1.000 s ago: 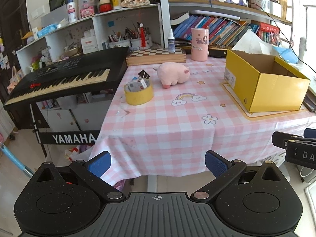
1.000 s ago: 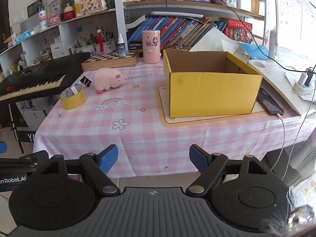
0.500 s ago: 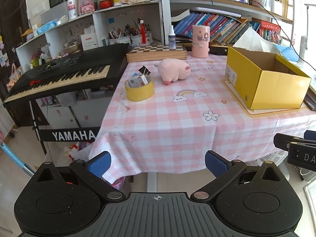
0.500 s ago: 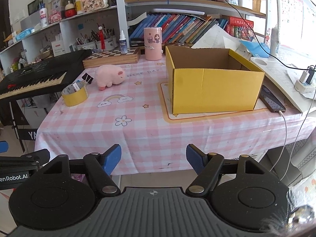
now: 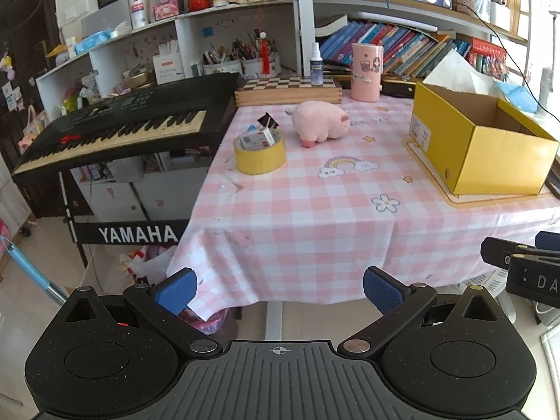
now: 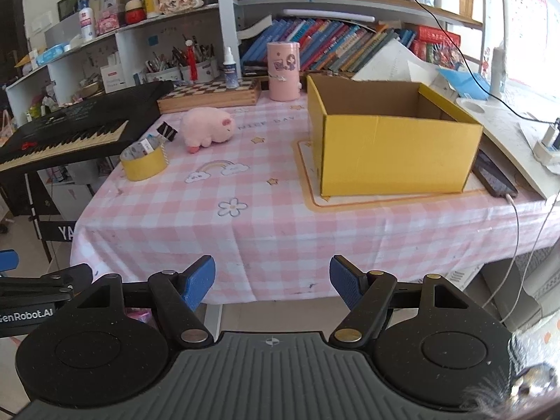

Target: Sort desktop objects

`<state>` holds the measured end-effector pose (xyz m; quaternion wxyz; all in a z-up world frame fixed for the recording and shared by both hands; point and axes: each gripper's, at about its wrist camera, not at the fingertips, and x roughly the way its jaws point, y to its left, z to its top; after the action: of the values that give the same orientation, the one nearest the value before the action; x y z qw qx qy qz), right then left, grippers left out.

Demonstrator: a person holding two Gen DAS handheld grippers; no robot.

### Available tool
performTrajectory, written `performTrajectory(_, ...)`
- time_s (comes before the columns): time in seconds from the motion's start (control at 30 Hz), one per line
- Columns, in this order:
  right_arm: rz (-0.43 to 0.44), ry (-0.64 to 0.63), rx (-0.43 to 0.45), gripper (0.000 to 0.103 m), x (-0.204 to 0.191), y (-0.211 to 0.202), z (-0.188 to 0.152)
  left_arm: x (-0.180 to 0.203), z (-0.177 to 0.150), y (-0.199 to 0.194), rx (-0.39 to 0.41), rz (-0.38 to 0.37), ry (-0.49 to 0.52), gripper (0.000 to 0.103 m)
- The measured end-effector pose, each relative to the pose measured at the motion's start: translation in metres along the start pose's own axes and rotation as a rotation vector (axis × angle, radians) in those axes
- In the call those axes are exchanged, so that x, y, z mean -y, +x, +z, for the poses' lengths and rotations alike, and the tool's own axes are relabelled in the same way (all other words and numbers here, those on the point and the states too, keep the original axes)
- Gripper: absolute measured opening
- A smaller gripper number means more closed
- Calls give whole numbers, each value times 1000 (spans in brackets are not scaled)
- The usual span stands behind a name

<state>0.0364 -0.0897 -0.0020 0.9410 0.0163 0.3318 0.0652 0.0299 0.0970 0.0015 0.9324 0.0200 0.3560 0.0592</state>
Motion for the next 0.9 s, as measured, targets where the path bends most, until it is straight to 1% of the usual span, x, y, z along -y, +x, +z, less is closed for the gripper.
performTrajectory(0.13,11,-17,15,72,-4,0,5,-3,4,1,10,5,-14,102)
performTrajectory(0.3,16,-24,14,71,-6,6,10,-5,6,5,9,11,-20,102)
performTrajectory(0.57,48,-42,7,71,-14,24,19,-14,11,19,-13,37,-37,102)
performTrajectory(0.73,71,-51,-11,71,-18,44,26,-16,16,34,-33,52,-40,102)
performTrajectory(0.9,81,-57,-31,71,-19,70,39,-17,28,57,-52,61,-51,102)
